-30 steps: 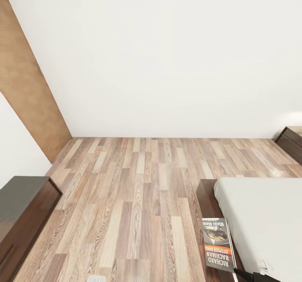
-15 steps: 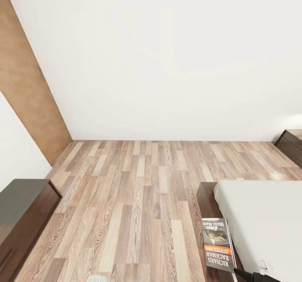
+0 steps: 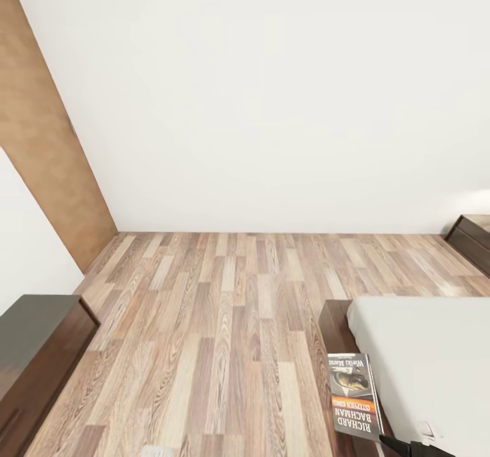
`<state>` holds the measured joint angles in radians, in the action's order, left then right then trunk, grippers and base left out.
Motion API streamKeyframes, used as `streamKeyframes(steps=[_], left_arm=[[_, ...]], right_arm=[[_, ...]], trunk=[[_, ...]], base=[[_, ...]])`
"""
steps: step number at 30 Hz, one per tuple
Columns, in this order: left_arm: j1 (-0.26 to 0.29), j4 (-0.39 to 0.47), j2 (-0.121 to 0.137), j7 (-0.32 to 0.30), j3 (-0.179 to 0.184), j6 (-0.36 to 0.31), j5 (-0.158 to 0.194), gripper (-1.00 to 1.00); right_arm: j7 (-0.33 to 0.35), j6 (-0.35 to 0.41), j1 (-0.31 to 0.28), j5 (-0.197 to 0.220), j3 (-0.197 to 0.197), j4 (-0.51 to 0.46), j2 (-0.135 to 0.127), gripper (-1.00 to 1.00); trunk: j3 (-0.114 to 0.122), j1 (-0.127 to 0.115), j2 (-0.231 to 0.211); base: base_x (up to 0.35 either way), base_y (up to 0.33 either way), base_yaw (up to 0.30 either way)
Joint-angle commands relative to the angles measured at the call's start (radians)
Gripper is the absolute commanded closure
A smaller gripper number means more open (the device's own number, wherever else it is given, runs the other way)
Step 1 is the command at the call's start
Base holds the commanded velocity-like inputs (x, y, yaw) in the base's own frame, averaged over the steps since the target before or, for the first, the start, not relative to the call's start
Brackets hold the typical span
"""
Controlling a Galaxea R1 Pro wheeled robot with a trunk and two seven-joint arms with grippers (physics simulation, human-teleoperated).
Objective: In the bedroom, move the book from the bed onto either nightstand, and place the two sandals side by side next to the bed.
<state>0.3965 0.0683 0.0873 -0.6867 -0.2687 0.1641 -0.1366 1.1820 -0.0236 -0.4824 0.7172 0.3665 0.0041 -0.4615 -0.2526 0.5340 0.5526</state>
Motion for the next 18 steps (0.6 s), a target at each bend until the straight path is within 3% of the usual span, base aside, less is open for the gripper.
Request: streamKeyframes(steps=[1,18], left_arm=[[0.001,-0.001,0.0,-0.002,-0.007,0.006,-0.011,-1.0],[0.001,-0.001,0.0,-0.002,-0.007,0.006,-0.012,-1.0]], right_arm=[[0.002,-0.002,-0.001,0.007,0.008,0.0,0.0,1.0],[0.002,-0.002,-0.001,0.007,0.008,0.0,0.0,1.0]], trunk=[[0.0,0.0,0.001],[0.028,0.0,0.001]], base=[[0.0,0.0,0.0],[0.0,0.0,0.0]])
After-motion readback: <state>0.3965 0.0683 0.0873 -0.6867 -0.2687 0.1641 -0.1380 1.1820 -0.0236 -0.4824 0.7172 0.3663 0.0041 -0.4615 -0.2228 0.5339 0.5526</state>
